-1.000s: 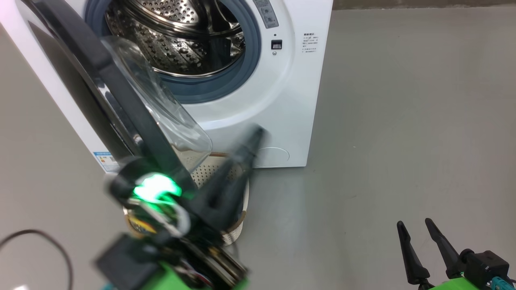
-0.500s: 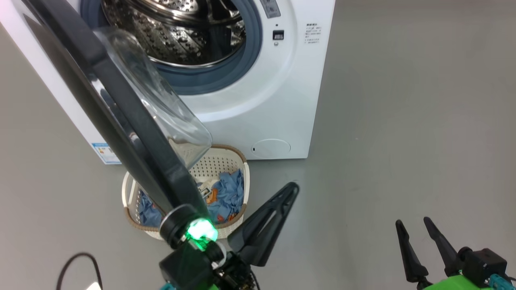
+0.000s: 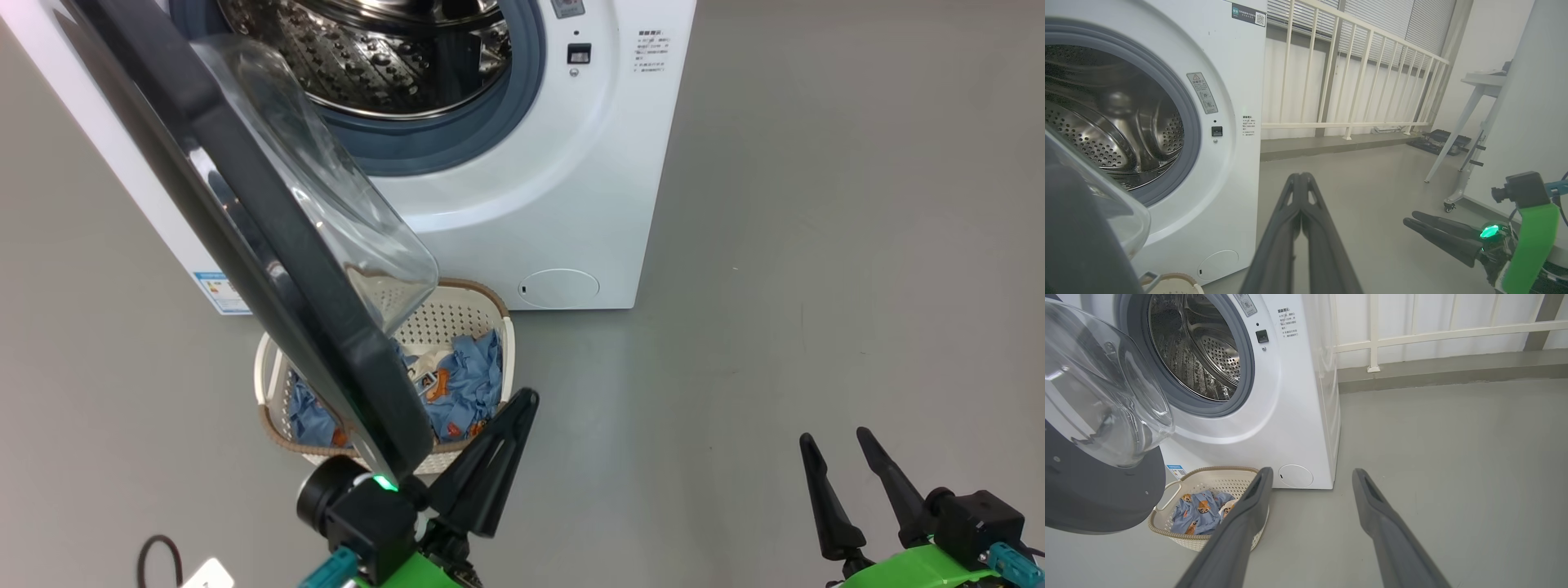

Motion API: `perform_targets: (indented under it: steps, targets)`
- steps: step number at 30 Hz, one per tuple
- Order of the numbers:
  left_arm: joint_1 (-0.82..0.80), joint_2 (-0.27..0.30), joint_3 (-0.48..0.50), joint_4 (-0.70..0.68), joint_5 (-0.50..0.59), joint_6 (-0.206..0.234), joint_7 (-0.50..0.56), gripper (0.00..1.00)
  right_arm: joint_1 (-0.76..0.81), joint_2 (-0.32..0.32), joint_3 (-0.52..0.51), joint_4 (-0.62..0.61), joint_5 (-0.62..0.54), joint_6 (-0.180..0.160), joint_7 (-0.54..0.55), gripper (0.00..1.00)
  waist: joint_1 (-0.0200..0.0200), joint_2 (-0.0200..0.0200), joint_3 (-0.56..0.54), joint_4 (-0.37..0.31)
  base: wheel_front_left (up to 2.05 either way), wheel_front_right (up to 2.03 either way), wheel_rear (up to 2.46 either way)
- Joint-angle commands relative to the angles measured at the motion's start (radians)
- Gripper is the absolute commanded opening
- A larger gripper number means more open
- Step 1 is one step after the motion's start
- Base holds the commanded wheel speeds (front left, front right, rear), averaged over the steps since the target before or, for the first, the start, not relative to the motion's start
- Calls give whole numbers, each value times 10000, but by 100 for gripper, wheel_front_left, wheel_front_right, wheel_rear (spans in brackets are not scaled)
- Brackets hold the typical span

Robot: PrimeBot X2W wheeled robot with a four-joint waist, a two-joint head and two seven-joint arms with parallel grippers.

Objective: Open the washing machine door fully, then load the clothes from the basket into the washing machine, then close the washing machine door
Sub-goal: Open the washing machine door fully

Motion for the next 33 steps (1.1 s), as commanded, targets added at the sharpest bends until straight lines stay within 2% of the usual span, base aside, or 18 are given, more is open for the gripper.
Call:
perform_targets:
  steps: [1, 7, 13, 33]
  targets:
    - [-56, 84, 271, -64, 145, -17, -53, 0, -271, -142, 283, -184, -10, 16, -120, 100, 0, 0, -3, -3, 0, 0, 0]
    - [-150, 206, 253, 1013, 382, -17, -53, 0, -317, -158, 357, -148, 66, 16, -120, 100, 0, 0, -12, -77, 0, 0, 0]
    - [-415, 37, 375, 1773, 250, -17, -53, 0, -299, -155, 402, -77, 110, 16, -120, 100, 0, 0, -35, -167, 0, 0, 0]
    - [-909, -137, 1444, 2310, 356, -17, -53, 0, -364, -45, 300, -47, 244, 16, -120, 100, 0, 0, 269, 6, 0, 0, 0]
